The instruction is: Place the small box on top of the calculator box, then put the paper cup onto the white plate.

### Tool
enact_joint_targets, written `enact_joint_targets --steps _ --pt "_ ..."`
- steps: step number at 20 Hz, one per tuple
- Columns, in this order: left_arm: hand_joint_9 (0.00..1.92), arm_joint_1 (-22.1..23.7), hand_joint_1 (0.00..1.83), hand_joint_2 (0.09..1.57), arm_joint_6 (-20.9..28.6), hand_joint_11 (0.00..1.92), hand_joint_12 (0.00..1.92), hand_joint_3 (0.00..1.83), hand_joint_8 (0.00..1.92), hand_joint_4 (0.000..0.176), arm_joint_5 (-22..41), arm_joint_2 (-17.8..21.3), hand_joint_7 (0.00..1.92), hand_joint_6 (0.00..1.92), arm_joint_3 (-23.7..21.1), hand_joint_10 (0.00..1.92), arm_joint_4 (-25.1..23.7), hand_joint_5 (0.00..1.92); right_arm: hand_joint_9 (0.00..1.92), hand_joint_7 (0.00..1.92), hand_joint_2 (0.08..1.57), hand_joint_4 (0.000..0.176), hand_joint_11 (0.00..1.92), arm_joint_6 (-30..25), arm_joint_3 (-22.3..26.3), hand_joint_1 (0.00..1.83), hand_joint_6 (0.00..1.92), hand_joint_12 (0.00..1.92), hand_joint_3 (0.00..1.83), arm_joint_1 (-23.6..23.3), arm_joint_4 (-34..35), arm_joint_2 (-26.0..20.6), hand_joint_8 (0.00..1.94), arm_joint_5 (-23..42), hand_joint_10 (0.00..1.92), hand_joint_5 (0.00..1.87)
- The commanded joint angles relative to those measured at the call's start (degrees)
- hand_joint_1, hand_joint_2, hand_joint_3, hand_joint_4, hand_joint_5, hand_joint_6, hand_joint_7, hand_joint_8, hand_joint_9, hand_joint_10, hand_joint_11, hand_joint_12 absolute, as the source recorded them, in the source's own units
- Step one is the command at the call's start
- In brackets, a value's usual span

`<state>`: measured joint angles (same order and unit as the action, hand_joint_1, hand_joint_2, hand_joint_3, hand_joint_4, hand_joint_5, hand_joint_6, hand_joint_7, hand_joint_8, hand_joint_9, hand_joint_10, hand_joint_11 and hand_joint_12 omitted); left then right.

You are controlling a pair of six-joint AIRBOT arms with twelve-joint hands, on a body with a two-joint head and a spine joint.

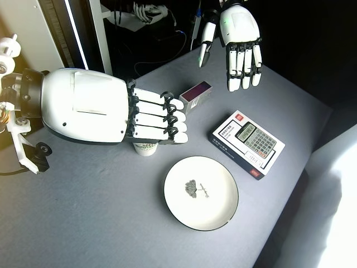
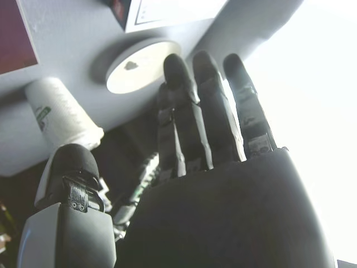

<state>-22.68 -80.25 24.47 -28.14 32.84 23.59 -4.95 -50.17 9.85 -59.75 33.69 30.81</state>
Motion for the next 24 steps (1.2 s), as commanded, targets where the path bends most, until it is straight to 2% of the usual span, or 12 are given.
enact_joint_targets --steps 1,5,11,13,14,15,17,19,20,21,22,24 --pt "0.1 0.8 0.0 1.02 -0.4 0.0 0.23 0.01 0.01 0.0 5.7 0.2 0.12 0.0 0.1 0.01 -0.4 0.14 0.0 0.0 1.19 0.0 0.0 -0.3 0.0 0.0 0.0 0.0 0.03 -0.3 2.7 -0.7 0.0 2.2 0.0 0.0" --pt "0.11 1.3 0.0 1.05 -2.2 0.0 0.17 0.01 0.0 0.0 5.0 0.0 0.15 0.0 0.0 0.0 0.9 0.14 0.01 0.04 1.19 0.0 0.0 -0.1 0.0 0.0 0.01 0.0 0.01 -0.4 2.7 -0.7 0.01 2.2 0.0 0.02" --pt "0.1 2.7 0.0 1.04 -4.0 0.0 0.24 0.0 0.0 0.0 2.8 -0.7 0.12 0.0 0.3 0.0 2.2 0.14 0.0 0.0 1.21 0.0 0.0 -0.1 0.0 0.0 0.0 0.0 0.02 -0.9 2.7 -0.7 0.0 2.9 0.0 0.0" --pt "0.11 4.6 0.0 1.05 -7.1 0.0 0.25 0.0 0.0 0.0 0.9 -1.3 0.13 0.0 0.4 0.0 4.2 0.14 0.0 0.0 1.21 0.0 0.0 -0.1 0.1 0.0 0.0 0.0 0.01 -0.9 2.7 -0.7 0.0 3.3 0.0 0.0" --pt "0.12 6.3 0.0 1.04 -10.4 0.01 0.25 0.0 0.01 0.0 -3.4 -2.1 0.14 0.0 0.9 0.01 6.2 0.15 0.0 0.0 1.21 0.0 0.0 -0.1 0.2 0.0 0.0 0.0 0.01 -0.8 2.7 -0.7 0.0 3.3 0.0 0.0" --pt "0.11 6.4 0.0 1.04 -10.9 0.0 0.25 0.0 0.01 0.0 -5.0 -2.8 0.14 0.01 1.2 0.0 6.4 0.16 0.0 0.0 1.21 0.0 0.0 -0.1 0.3 0.0 0.0 0.0 0.01 -0.9 2.7 -0.7 0.0 3.7 0.0 0.0" --pt "0.14 3.0 0.0 1.03 -10.6 0.0 0.31 0.0 0.0 0.0 1.2 -3.1 0.17 0.0 0.0 0.0 8.1 0.17 0.0 0.0 1.22 0.0 0.0 -0.1 0.4 0.0 0.0 0.0 0.02 -0.9 2.7 -0.7 0.0 3.8 0.0 0.0" --pt "0.14 0.2 0.0 1.02 -10.6 0.0 0.34 0.0 0.0 0.0 4.1 -3.1 0.17 0.0 -1.2 0.0 9.9 0.17 0.0 0.0 1.22 0.0 0.0 -0.1 0.5 0.0 0.0 0.0 0.01 -0.8 2.7 -0.7 0.0 3.8 0.0 0.0" --pt "0.17 -1.6 0.0 0.97 -10.5 0.0 0.4 0.0 0.0 0.0 6.0 -3.1 0.19 0.0 -1.9 0.0 10.9 0.17 0.0 0.01 1.23 0.0 0.0 -0.1 0.6 0.0 0.0 0.0 0.01 -0.8 2.7 -0.7 0.0 3.8 0.0 0.01" --pt "0.15 -3.2 0.02 0.94 -10.3 0.0 0.37 0.0 0.0 0.0 8.3 -3.2 0.18 0.0 -2.6 0.0 11.6 0.15 0.0 0.03 1.23 0.0 0.0 -0.1 0.6 0.0 0.01 0.0 0.01 -0.8 2.7 -0.7 0.01 3.8 0.0 0.03" --pt "0.15 -4.8 0.07 0.92 -10.0 0.0 0.37 0.0 0.0 0.0 10.4 -3.2 0.18 0.0 -3.4 0.0 12.3 0.15 0.0 0.01 1.23 0.0 0.0 -0.1 0.7 0.0 0.0 0.0 0.01 -0.8 2.7 -0.7 0.0 3.8 0.0 0.01" --pt "0.17 -7.4 0.32 0.88 -9.1 0.0 0.46 0.0 0.0 0.0 12.9 -3.6 0.2 0.0 -4.4 0.0 12.7 0.16 0.0 0.0 1.25 0.0 0.0 -0.1 0.8 0.0 0.0 0.0 0.02 -0.8 2.3 -0.7 0.0 3.8 0.0 0.0"
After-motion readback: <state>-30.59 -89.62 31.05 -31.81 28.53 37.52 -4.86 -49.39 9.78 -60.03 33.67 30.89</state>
